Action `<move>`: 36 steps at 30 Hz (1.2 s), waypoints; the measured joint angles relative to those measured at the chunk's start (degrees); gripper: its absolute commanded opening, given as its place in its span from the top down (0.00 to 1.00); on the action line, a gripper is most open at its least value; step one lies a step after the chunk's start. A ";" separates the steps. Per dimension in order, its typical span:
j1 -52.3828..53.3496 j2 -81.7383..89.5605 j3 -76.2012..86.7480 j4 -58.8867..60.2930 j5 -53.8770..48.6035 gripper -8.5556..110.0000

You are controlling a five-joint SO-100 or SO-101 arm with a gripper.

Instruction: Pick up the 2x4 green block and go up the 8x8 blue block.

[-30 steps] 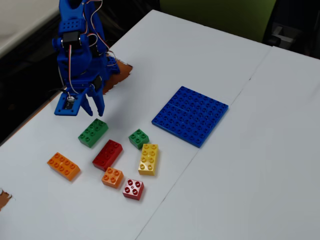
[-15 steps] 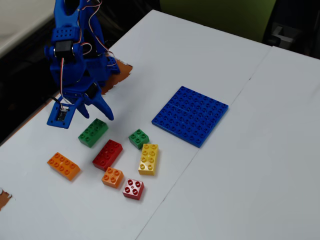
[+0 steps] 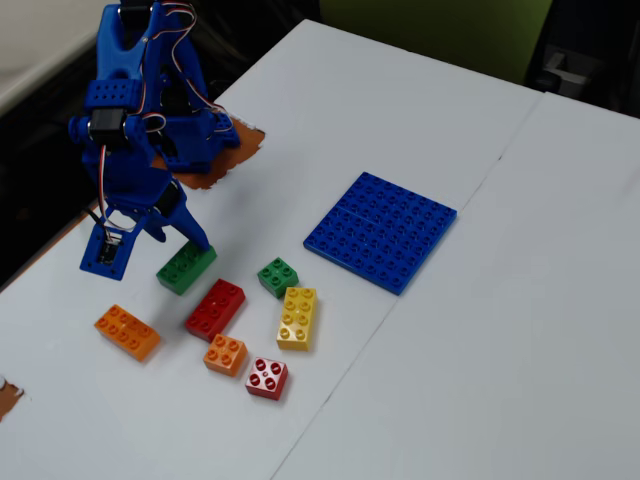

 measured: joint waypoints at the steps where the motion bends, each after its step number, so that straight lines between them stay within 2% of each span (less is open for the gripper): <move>1: -0.18 -0.97 -0.88 0.53 0.00 0.68; 18: -0.26 -8.00 -3.34 -2.37 0.00 0.69; 26: -0.09 -9.32 -3.69 -2.55 -1.41 0.77; 36: -0.09 -9.32 -2.81 -5.36 -1.76 0.78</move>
